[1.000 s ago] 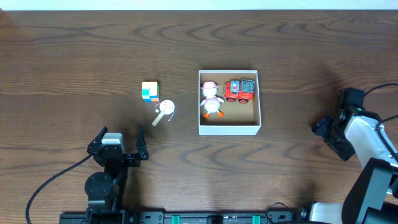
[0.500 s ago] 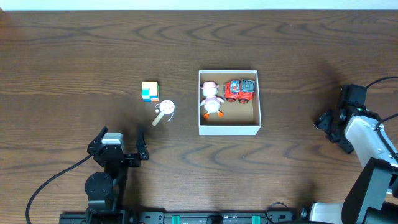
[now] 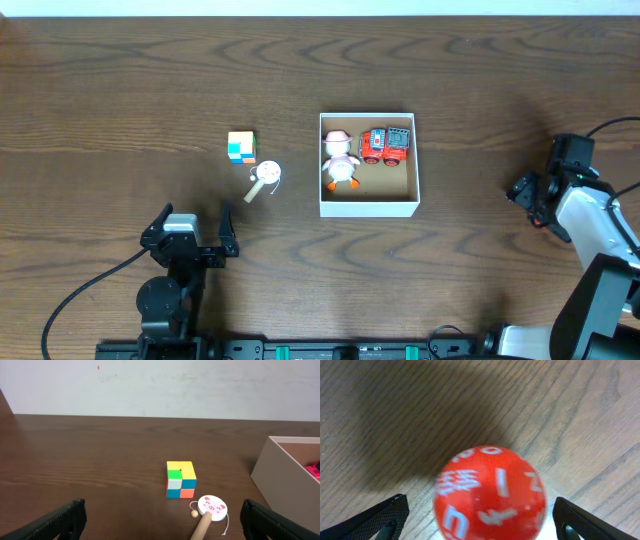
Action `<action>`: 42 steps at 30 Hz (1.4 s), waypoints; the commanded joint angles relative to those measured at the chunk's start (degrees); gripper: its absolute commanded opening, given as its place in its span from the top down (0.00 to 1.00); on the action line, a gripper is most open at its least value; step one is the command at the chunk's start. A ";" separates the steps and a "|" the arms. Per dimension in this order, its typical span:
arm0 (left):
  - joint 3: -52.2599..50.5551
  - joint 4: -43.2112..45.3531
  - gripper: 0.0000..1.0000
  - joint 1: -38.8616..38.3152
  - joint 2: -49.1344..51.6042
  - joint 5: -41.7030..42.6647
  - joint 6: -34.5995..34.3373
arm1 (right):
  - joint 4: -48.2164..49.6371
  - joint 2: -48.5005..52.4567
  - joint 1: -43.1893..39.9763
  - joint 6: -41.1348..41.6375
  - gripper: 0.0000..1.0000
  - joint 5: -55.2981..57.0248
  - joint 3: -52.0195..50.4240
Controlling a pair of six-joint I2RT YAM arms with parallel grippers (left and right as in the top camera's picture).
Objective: Pack container
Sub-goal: 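Lower the right gripper around the red lettered ball and grasp it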
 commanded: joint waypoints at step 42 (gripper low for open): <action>-1.66 -0.63 0.02 0.33 -0.39 -0.66 -0.02 | -1.70 0.11 11.23 -16.74 0.96 -19.58 20.35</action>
